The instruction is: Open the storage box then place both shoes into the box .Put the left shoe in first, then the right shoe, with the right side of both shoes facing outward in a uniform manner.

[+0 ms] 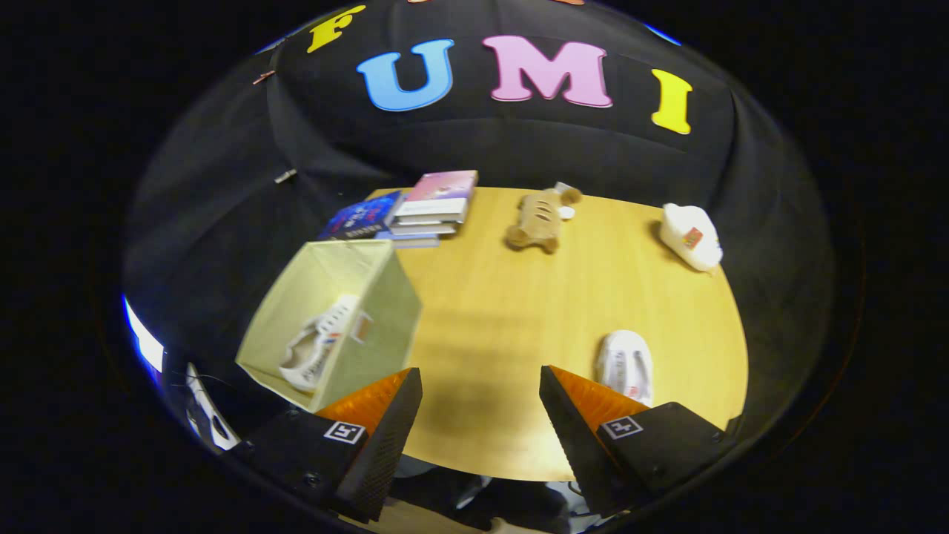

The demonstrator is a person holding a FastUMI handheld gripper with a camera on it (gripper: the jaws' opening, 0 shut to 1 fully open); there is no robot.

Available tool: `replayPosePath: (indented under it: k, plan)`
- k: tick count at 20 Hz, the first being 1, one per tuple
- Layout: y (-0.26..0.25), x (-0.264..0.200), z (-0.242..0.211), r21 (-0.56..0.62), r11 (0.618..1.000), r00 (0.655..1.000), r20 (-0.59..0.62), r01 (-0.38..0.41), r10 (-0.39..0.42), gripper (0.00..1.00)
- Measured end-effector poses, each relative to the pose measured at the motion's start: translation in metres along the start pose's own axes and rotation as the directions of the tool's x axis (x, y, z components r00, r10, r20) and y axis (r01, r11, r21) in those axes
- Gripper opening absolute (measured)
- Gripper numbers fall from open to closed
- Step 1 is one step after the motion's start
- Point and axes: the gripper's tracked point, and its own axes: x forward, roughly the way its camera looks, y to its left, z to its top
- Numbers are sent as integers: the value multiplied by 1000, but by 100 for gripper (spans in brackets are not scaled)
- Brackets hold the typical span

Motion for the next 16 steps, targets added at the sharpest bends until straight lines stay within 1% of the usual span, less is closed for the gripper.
replayPosePath:
  k: [2,4,6,8,11,13,14,16]
  plan:
    - [-52,-2,-28,31,996,996,-41,81,-80,99]
    - [-92,6,-54,51,988,986,-87,149,-144,99]
    - [-123,16,-75,53,979,975,-123,195,-187,99]
    - [-143,29,-90,51,975,966,-156,216,-205,99]
    - [-167,59,-100,34,971,959,-168,238,-229,98]
    - [-176,76,-105,22,969,954,-179,247,-239,94]
    - [-178,85,-105,24,969,955,-178,245,-237,94]
    - [-180,99,-100,44,970,961,-154,238,-229,88]
